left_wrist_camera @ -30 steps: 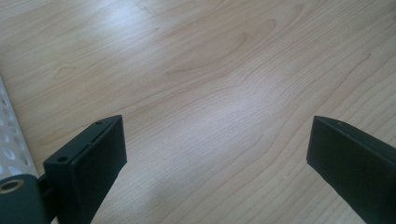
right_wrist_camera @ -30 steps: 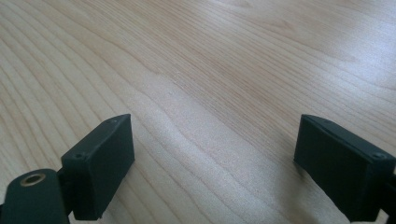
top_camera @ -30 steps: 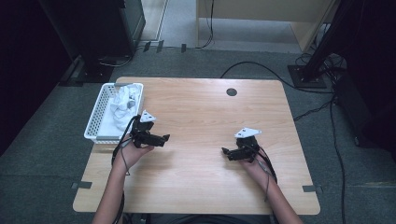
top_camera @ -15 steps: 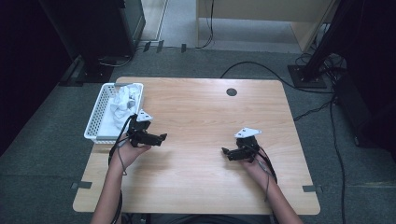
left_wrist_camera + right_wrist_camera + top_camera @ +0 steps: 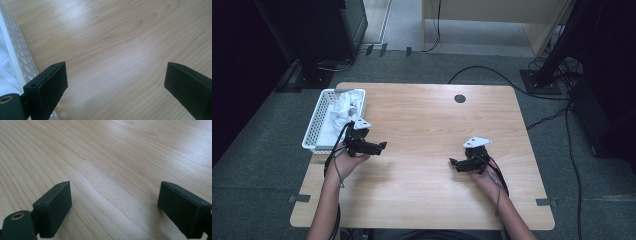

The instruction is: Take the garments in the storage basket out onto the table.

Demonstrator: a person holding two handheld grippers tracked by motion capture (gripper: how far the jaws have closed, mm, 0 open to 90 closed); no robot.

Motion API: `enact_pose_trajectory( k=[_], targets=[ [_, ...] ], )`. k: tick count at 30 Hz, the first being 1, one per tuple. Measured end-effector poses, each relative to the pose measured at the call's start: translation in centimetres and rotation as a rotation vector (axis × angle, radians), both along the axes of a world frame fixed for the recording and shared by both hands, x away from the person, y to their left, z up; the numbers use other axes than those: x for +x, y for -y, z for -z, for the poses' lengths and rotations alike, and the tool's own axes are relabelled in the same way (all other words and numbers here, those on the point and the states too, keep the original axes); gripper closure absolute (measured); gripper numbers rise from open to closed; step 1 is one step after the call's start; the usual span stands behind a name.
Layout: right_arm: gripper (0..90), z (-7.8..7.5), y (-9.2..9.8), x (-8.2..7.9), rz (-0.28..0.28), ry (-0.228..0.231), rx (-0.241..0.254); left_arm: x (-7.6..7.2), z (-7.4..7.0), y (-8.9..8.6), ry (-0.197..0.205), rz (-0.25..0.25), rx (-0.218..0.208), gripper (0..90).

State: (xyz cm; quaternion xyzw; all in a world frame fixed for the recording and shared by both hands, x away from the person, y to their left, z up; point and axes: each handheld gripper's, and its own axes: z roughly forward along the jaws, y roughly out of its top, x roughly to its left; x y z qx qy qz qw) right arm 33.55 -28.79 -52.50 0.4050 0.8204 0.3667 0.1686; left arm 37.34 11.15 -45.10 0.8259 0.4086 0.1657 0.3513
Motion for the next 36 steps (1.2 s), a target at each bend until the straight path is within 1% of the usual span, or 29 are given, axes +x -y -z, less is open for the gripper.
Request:
enact_pose_trajectory(
  k=[2,11,24,28,36],
  targets=[
    [12.4,0.0,0.0,0.0,0.000,0.000,0.000,0.0,-0.1,-0.1,0.002,-0.003,0.006,5.1],
    [12.3,0.0,0.0,0.0,0.000,0.000,0.000,-0.1,-0.5,-0.7,0.005,-0.016,0.008,5.1],
    [12.3,0.0,0.0,0.0,0.000,0.000,0.000,-0.2,-0.9,-1.6,0.014,-0.037,0.001,5.1],
    [12.4,0.0,0.0,0.0,0.000,0.000,0.000,-0.2,-0.9,-1.9,0.020,-0.042,0.019,5.1],
    [12.3,0.0,0.0,0.0,0.000,0.000,0.000,-0.2,-1.1,-2.5,0.021,-0.056,0.003,5.1]
  ],
)
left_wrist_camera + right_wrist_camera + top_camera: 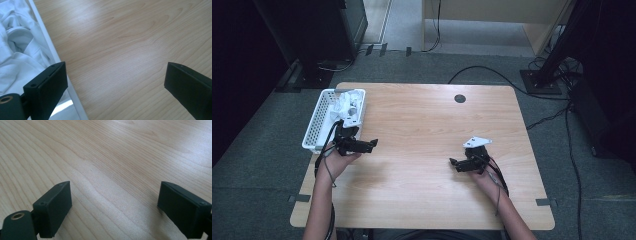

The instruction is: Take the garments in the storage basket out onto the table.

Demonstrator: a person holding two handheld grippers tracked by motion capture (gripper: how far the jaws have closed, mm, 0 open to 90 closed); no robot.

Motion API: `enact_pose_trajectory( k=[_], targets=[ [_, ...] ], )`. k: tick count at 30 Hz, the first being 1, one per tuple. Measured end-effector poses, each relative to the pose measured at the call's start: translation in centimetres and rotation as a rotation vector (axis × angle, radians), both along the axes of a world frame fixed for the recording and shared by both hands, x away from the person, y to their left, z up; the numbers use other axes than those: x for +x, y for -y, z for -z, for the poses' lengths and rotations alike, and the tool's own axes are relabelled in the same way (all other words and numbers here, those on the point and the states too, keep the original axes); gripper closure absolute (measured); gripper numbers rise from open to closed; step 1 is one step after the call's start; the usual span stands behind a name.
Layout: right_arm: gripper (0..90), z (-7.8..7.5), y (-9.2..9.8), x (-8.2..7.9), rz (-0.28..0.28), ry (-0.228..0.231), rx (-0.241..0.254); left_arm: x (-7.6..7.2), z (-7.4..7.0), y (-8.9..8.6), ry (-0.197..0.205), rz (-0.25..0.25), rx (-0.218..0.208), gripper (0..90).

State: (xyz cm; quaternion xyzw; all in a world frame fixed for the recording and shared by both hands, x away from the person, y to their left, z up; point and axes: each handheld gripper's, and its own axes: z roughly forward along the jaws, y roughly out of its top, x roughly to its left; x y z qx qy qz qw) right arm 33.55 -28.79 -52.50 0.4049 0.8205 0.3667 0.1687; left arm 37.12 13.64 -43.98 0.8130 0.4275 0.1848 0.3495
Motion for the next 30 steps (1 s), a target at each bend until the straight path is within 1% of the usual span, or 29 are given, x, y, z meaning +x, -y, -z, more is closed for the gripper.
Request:
enact_pose_trajectory(
  k=[9,17,30],
  targets=[
    [12.3,0.0,0.0,0.0,0.000,0.000,0.000,0.0,-0.2,-0.6,-0.001,-0.007,-0.005,5.1],
    [12.4,0.0,0.0,0.0,0.000,0.000,0.000,0.0,-0.3,-1.4,0.007,-0.026,-0.006,5.1],
    [12.3,0.0,0.0,0.0,0.000,0.000,0.000,0.1,-0.1,-2.4,0.007,-0.049,-0.014,5.1]
  ],
)
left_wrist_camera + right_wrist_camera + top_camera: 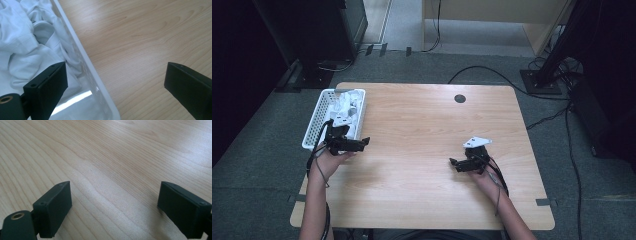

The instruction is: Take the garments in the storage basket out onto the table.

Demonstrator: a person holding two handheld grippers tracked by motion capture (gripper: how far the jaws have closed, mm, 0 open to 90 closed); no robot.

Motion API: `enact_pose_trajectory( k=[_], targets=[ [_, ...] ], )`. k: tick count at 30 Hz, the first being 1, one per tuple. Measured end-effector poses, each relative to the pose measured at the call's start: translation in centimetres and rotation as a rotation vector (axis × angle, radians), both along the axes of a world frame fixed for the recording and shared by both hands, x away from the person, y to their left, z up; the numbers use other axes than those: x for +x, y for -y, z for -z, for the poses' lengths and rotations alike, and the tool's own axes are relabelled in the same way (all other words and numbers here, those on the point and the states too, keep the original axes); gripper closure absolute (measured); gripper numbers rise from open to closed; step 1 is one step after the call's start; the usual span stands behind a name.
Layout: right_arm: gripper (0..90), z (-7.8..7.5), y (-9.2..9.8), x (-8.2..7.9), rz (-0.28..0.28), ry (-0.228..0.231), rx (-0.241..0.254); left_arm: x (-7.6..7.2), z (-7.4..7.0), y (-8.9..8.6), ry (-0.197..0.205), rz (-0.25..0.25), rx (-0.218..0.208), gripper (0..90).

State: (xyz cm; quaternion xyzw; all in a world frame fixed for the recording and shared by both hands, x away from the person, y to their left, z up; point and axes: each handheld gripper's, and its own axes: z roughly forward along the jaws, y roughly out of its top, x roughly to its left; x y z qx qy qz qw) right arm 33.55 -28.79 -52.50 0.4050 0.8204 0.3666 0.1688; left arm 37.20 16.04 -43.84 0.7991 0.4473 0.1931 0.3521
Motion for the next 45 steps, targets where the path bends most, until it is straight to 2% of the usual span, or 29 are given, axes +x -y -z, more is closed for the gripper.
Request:
enact_pose_trajectory(
  k=[18,26,36,45],
  targets=[
    [12.3,0.0,0.0,0.0,0.000,0.000,0.000,0.4,0.2,-1.4,0.004,-0.033,-0.005,5.8],
    [12.4,0.0,0.0,0.0,0.000,0.000,0.001,1.4,0.4,-1.7,0.003,-0.042,-0.026,5.8],
    [12.4,0.0,0.0,0.0,0.000,0.000,0.000,2.4,0.4,-2.0,0.012,-0.051,-0.009,5.8],
    [12.3,0.0,0.0,0.0,0.001,-0.001,0.002,3.2,0.2,-2.6,0.015,-0.065,-0.017,5.8]
  ],
)
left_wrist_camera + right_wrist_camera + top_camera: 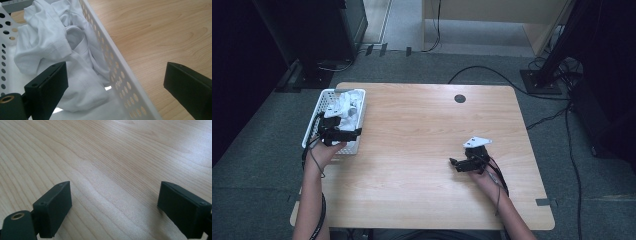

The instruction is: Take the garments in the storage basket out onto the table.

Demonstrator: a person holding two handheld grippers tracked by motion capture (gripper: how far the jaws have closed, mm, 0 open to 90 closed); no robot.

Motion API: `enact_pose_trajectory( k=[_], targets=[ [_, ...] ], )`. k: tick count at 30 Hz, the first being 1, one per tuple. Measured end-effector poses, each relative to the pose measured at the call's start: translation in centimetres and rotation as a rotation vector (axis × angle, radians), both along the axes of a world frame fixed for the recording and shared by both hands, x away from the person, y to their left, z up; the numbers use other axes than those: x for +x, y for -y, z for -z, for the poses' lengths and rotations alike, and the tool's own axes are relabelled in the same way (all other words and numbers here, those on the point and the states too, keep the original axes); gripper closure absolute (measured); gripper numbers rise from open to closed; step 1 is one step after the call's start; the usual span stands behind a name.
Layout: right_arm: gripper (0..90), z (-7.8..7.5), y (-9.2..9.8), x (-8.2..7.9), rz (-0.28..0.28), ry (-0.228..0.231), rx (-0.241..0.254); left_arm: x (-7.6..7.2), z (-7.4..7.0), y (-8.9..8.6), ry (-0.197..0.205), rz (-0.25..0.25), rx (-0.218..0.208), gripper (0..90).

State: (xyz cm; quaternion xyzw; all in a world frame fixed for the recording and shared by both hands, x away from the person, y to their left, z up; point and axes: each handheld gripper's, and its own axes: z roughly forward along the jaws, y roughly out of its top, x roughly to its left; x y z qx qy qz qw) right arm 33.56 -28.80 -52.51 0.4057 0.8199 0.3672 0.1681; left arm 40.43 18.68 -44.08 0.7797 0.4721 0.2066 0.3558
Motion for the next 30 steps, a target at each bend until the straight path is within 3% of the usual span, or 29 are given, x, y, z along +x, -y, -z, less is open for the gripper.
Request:
enact_pose_trajectory(
  k=[15,19,30],
  targets=[
    [12.3,0.0,0.0,0.0,0.000,0.000,0.000,1.0,-0.2,-0.6,0.000,-0.013,-0.006,5.8],
    [12.3,0.0,0.0,0.0,-0.001,0.000,-0.001,1.2,-0.2,-0.7,0.002,-0.015,0.015,5.8],
    [12.2,0.0,0.0,0.0,-0.001,0.000,0.000,2.0,-0.4,-1.0,0.003,-0.020,0.016,5.8]
  ],
)
